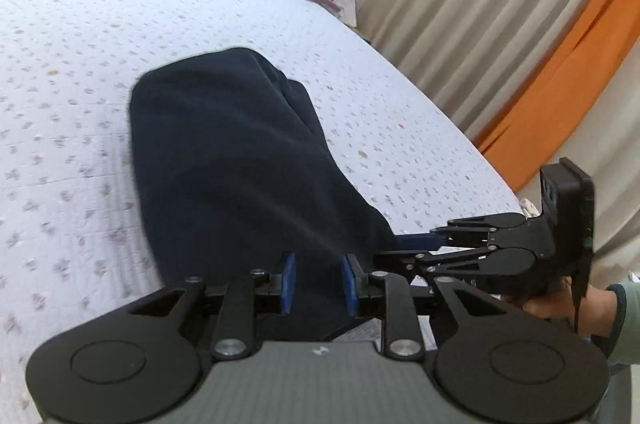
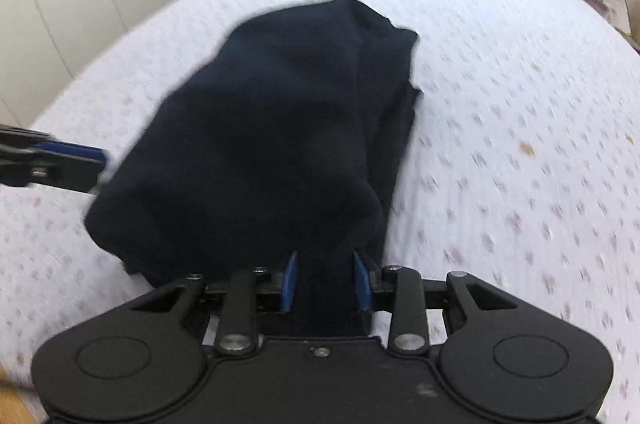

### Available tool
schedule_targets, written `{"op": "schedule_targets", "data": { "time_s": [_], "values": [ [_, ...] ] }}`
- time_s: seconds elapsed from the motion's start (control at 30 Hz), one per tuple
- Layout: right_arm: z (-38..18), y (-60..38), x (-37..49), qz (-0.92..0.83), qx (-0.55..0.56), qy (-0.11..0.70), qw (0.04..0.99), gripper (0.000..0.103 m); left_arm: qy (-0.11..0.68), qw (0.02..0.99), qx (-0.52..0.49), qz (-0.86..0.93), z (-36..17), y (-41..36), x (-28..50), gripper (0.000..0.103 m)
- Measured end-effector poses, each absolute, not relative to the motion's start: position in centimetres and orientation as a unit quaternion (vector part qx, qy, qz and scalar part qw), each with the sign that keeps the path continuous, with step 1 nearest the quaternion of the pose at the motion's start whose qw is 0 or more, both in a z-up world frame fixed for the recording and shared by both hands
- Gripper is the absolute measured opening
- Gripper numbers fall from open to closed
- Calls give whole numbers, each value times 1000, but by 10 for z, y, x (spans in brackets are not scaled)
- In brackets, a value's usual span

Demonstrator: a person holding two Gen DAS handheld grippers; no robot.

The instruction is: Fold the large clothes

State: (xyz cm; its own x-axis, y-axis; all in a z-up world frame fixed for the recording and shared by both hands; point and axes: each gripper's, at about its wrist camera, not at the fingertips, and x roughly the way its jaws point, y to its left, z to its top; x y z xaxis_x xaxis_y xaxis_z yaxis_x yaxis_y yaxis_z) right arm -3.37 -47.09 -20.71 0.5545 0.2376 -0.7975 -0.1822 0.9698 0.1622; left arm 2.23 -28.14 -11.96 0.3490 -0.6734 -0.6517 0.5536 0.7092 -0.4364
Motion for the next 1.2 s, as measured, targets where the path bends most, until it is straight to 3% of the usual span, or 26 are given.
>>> {"op": "schedule_targets", "data": {
  "time_s": [0.13, 0.27, 0.4, 0.57, 0.6, 0.7, 0.83, 0.97, 1.0, 1.03, 1.13, 1.2],
  "values": [
    [-240, -462, -31, 98, 2, 507, 856, 41, 481, 799, -8, -361, -157, -303, 24, 24],
    [-245, -495, -44, 93, 77, 520, 846, 48, 482, 791, 13, -377, -147, -305, 17, 25],
    [-238, -530, -54, 55, 103, 534, 837, 49, 479, 787, 1, -388, -131, -294, 21, 29],
    [-199, -539, -32, 64, 100, 439, 891, 49, 437, 822, -29, -364, -107, -285, 39, 35],
    [-193, -535, -16, 78, 94, 414, 902, 46, 427, 832, -30, -352, -106, -288, 48, 37],
    [-181, -506, 45, 154, 72, 342, 924, 20, 414, 853, -41, -315, -113, -299, 78, 37],
    [-171, -439, 125, 258, 32, 290, 921, 19, 433, 840, -48, -324, -132, -316, 92, 35],
    [-186, -379, 186, 338, -12, 324, 884, 19, 436, 838, -54, -324, -141, -316, 83, 37],
    [-199, -369, 197, 330, -42, 333, 882, 7, 438, 837, -58, -324, -142, -314, 81, 37],
    [-215, -363, 201, 314, -82, 324, 889, 4, 440, 837, -58, -320, -141, -312, 79, 37],
    [-243, -382, 190, 204, -145, 297, 922, 9, 442, 830, -71, -333, -142, -301, 75, 37],
    [-256, -415, 188, 150, -117, 318, 929, 14, 449, 820, -79, -347, -146, -293, 68, 37]
  ]
}}
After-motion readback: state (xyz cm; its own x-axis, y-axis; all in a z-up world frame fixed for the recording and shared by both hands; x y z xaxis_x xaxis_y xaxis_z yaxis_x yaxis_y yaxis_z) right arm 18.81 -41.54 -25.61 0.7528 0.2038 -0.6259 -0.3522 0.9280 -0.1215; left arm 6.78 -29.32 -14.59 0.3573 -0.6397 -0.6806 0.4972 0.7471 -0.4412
